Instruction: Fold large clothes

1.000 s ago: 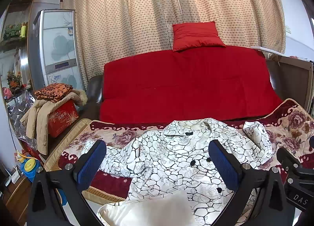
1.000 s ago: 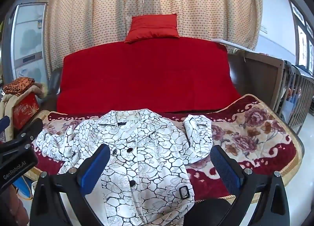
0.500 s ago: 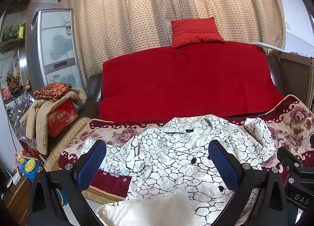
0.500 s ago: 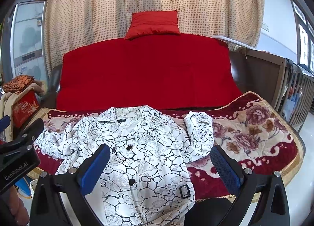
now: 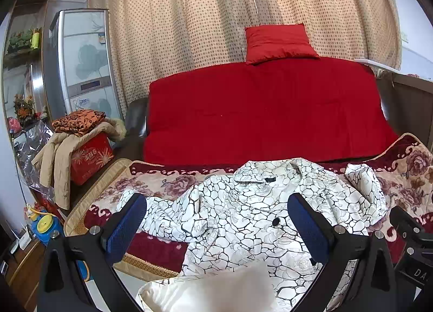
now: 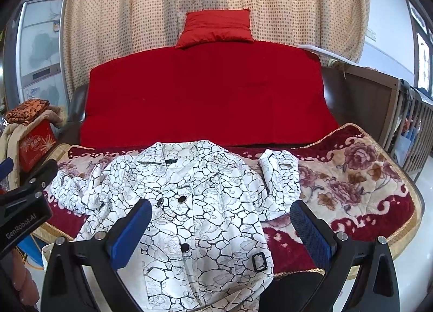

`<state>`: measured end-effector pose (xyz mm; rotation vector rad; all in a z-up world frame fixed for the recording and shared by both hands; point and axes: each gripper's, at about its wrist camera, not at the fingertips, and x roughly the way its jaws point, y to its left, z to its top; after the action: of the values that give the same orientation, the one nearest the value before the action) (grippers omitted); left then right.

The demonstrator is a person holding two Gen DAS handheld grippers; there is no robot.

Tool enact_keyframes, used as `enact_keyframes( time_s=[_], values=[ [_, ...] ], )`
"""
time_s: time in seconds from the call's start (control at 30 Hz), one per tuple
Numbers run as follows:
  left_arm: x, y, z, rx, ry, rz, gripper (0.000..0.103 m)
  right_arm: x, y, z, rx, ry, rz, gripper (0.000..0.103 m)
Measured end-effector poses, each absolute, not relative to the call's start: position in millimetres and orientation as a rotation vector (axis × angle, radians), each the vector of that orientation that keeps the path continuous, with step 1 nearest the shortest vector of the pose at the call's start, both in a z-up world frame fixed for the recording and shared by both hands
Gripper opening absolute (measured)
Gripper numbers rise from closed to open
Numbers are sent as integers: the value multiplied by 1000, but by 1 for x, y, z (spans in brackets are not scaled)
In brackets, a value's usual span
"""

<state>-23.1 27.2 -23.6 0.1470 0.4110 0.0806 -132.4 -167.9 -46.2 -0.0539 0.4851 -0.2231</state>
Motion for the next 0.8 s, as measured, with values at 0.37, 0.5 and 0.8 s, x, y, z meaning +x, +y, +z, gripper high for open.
enact_keyframes(
  time_s=[0.37, 0.5, 0.8],
  values=[
    [-13, 32, -30, 142, 430, 98, 103, -123, -165, -48, -48, 512, -206, 103],
    [-7, 32, -32, 143, 437, 109, 103, -117, -167, -47, -34, 521, -201, 103],
    [16, 30, -42, 156, 467, 129, 103, -94, -176, -45, -24, 517, -199, 103]
  ],
)
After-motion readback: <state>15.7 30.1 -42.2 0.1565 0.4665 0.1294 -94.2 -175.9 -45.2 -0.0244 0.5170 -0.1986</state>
